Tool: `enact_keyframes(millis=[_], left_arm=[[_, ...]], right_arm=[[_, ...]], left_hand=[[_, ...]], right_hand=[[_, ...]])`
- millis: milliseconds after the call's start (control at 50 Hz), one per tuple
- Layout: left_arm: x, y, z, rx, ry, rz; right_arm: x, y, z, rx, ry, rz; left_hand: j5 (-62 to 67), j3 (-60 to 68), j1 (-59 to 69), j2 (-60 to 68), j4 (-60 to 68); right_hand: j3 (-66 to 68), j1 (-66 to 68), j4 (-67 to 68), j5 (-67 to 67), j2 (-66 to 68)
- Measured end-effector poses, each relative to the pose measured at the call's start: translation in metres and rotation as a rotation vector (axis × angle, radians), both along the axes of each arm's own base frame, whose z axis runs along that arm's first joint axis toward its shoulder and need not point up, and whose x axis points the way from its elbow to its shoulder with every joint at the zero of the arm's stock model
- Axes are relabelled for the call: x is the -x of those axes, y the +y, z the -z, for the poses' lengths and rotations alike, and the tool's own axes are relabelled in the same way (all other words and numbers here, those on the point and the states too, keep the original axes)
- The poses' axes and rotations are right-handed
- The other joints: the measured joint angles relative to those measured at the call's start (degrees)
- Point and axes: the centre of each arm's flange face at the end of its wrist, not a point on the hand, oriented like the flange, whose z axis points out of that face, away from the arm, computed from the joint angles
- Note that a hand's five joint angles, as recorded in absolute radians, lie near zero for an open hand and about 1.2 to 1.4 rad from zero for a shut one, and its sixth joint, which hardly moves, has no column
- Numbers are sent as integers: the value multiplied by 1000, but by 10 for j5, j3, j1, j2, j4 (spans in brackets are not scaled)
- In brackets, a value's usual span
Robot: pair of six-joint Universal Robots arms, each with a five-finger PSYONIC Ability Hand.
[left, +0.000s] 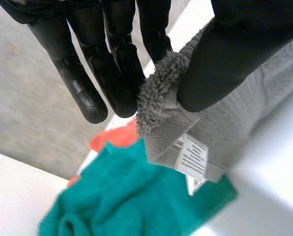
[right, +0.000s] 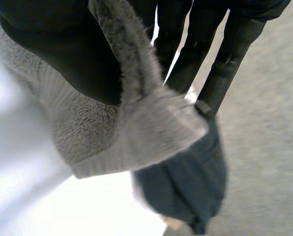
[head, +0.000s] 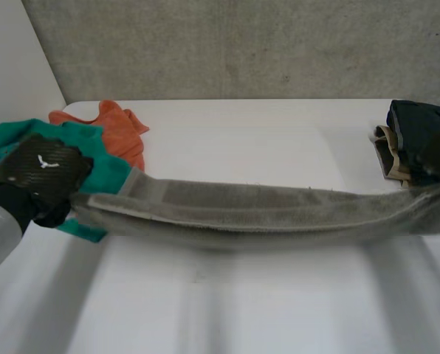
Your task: Fold the laundry.
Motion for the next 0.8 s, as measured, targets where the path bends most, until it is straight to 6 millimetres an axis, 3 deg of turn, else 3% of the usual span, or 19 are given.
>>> enact_keyframes(millis=[100,160,260,300,340,380,400,420,440,480,500,560,660,800], left_arm=[[13,-34,24,-84,-46,19],[29,-69,41,-106,-67,26],[51,-114,40,-21,-66,-2],[66,-145,22,116,-27,-27],[72,-159,8,203,4,-39],[81,-181,-24,397,78,-55],[82,-185,-32,450,99,-58],[85,-194,-55,588,153,-68],[86,-198,-72,689,193,-74],[86,-200,-88,780,230,-80],[85,-201,-108,905,280,-87],[84,-200,-123,997,321,-92],[84,-199,-106,944,331,-80],[85,-193,-42,719,307,-45]], right_arm=[[-2,-29,33,-124,26,15],[-4,-57,51,-159,32,42],[-12,-97,44,-50,-5,87],[-21,-125,21,114,-83,109],[-26,-136,7,201,-132,115],[-32,-155,-23,393,-242,118],[-33,-157,-28,424,-261,117],[-35,-165,-50,561,-339,115],[-36,-169,-66,656,-391,113],[-36,-170,-77,721,-426,112],[-36,-172,-96,841,-488,111],[-36,-171,-110,943,-538,114],[-36,-173,-101,948,-544,123],[-43,-180,-41,766,-487,100]], left_hand=[[0,0,0,0,1],[0,0,0,0,1],[0,0,0,1,1],[0,0,0,1,1],[0,0,0,1,1],[0,0,0,2,1],[0,0,0,2,1],[0,0,0,2,1],[0,0,0,2,1],[0,0,0,2,1],[0,0,0,2,1],[0,0,0,2,1],[0,0,0,2,1],[7,0,0,2,1]], right_hand=[[0,0,0,0,0],[0,0,0,0,0],[0,0,0,0,0],[0,0,0,0,0],[0,0,0,0,0],[0,0,0,0,0],[0,0,0,0,0],[0,0,0,0,0],[0,0,0,0,0],[0,0,0,0,0],[0,0,0,0,0],[0,0,0,0,0],[0,0,0,0,0],[0,0,0,1,0]])
